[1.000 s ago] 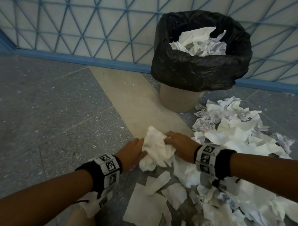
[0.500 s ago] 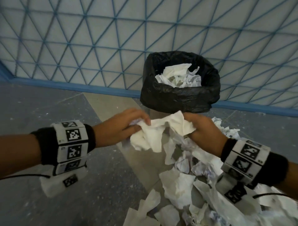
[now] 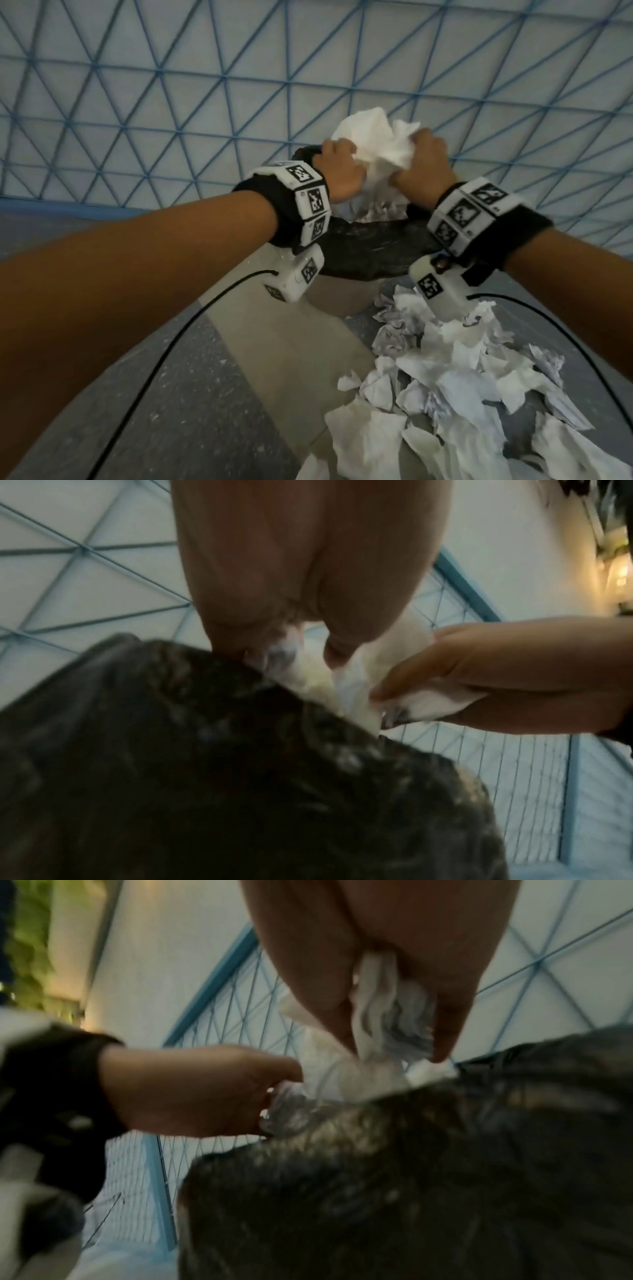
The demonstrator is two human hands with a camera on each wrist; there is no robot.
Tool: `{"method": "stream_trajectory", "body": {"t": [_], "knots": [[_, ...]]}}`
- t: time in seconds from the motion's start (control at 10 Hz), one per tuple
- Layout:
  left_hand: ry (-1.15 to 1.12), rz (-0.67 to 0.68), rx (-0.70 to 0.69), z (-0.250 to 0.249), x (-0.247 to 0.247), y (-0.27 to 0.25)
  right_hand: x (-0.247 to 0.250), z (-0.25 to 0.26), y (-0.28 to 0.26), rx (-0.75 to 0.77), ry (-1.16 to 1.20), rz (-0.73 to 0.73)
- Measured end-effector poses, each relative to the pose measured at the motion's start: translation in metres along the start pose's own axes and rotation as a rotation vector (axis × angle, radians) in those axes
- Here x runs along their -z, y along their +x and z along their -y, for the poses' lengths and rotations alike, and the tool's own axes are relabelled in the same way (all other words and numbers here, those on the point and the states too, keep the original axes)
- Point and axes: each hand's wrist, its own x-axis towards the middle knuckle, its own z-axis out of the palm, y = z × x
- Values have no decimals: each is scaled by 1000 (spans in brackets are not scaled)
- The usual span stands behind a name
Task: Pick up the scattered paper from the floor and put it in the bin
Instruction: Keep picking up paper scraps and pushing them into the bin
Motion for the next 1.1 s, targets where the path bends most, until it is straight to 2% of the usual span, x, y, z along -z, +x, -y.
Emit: {"method": "stream_trajectory", "body": {"t": [0.1,0.2,0.3,0.4,0.5,0.6,0.7,0.8,0.9,1.0,1.1], "knots": [[165,207,-1,3,-7,1,-17,4,-8,-57,206,86],[249,202,87,21,5,-3,-20,1,-6,75,101,359],[542,209,-28,45,2,7,-25,-3,0,245,-275,525],[544,353,-55,37,-3,2,-30,-2,1,193,-456,613],[370,306,-145,29,2,3,-23,3,1,160,-481,698],[91,1,-233,33,12,-12,-15,3,3,191,-300,434],[-144,-270,-344,53,11,-55,-9,-6,-23,320,-105,34],[-70,-255,-441,82,-9,-117,-12,-13,-83,478,64,-87],[41,63,-407,118,-44,-183,-32,-28,-151,560,64,190],[161,479,-275,142,-75,-241,-57,-59,-208,714,-85,566],[276,805,-214,149,-99,-286,-67,-95,-252,974,-287,791]]}}
